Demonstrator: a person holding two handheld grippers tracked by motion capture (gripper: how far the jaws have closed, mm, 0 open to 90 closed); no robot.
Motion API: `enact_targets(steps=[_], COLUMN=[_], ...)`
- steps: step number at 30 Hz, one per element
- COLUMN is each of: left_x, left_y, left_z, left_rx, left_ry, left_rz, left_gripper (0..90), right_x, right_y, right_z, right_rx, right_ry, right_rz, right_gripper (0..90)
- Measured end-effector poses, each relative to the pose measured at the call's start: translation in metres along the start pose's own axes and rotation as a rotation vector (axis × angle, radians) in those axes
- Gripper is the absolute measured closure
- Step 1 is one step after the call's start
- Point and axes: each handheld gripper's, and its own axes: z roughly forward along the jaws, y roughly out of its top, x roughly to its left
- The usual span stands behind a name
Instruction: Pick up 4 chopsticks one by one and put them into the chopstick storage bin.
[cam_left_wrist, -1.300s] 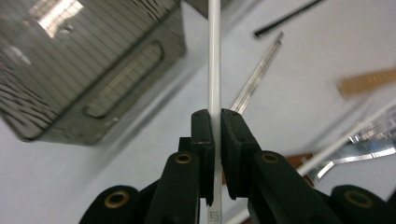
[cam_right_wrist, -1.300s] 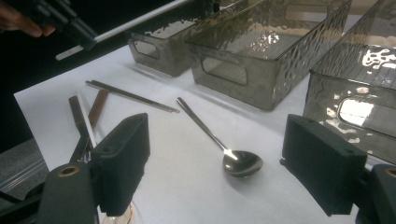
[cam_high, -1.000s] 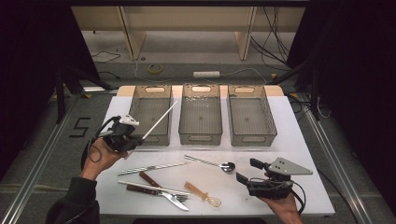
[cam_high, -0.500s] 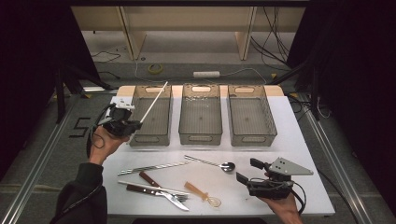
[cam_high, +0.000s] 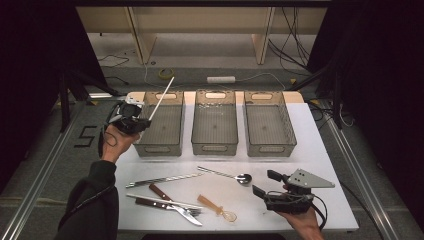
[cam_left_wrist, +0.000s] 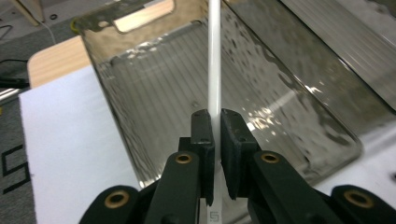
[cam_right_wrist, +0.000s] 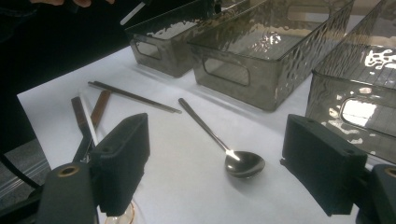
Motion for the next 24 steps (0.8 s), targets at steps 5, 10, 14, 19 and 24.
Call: enact_targets(steps=[5, 10, 14, 19, 24], left_x=[0.008, 0.009, 0.011, 0.013, 0.013], left_y=[0.002, 0.0, -0.003, -0.007, -0.01], left_z=[0.009, 0.019, 0.025, 0.034, 0.04], left_rx=[0.007, 0.028, 0.044, 0.057, 0.083], left_ry=[0.02, 0.035, 0.041, 0.044, 0.048], left_rz=[-0.026, -0.027, -0.04, -0.053, -0.06], left_gripper=[83.7, 83.7, 83.7, 83.6, 83.6], right_x=[0.0, 0.0, -0.002, 0.0, 0.0], right_y=[0.0, 0.0, 0.0, 0.0, 0.0], right_z=[0.0, 0.0, -0.001, 0.0, 0.0], right_rx=[-0.001, 0.0, -0.006, 0.004, 0.003], right_ry=[0.0, -0.001, -0.004, 0.003, 0.005], right_rz=[0.004, 0.002, 0.008, 0.004, 0.004], right_gripper=[24.0, 24.0, 24.0, 24.0, 24.0])
